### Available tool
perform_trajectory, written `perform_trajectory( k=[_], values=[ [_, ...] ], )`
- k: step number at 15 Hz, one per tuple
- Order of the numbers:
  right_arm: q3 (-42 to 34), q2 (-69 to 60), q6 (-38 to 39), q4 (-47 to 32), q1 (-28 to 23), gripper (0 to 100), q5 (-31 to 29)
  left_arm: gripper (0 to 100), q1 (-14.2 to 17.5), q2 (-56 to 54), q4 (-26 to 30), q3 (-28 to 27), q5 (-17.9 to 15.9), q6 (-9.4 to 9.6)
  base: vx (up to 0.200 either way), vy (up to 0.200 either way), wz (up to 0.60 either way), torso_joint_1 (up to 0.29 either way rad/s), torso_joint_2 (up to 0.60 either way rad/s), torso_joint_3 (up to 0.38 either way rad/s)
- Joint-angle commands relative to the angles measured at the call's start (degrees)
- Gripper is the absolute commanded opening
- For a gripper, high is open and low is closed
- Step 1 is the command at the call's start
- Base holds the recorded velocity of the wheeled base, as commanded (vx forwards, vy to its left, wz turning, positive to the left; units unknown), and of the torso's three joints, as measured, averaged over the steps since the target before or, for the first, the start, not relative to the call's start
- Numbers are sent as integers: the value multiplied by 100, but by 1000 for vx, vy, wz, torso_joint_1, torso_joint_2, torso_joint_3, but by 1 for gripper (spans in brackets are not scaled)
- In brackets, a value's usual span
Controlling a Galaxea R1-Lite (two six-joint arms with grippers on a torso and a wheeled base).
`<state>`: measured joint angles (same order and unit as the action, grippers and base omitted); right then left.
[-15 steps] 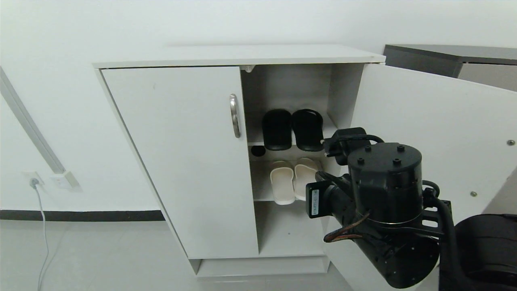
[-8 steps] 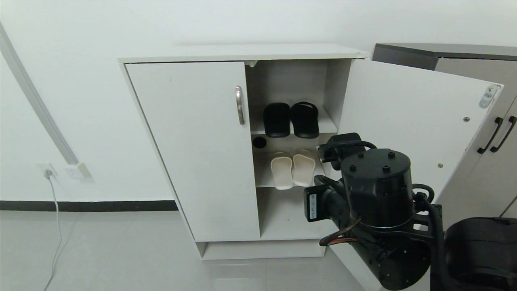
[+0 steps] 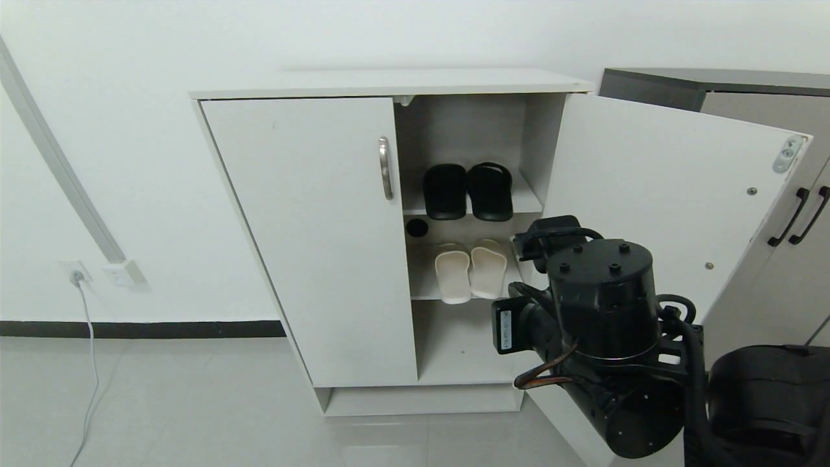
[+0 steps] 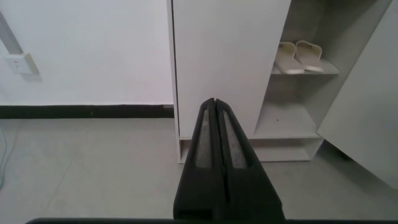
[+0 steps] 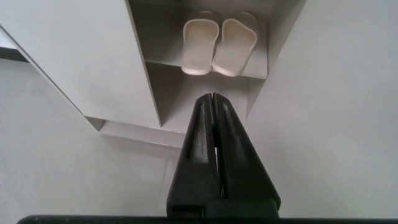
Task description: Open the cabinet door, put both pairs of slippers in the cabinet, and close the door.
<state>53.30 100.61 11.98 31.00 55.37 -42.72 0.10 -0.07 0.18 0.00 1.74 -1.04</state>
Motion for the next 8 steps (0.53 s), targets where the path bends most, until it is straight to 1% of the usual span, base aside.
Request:
perform_trajectory(
  k=[1, 6, 8],
  values=[
    [-4, 29, -3, 2, 0, 0, 0, 0, -1, 7, -1, 0, 1, -2, 0, 0, 0, 0, 0, 0],
    [-4, 73, -21, 2, 0, 0, 0, 0, -1, 7, -1, 0, 1, -2, 0, 0, 0, 0, 0, 0],
    [-4, 64, -38, 2, 0, 0, 0, 0, -1, 7, -1, 0, 1, 7, 0, 0, 0, 2, -185, -217]
  ],
)
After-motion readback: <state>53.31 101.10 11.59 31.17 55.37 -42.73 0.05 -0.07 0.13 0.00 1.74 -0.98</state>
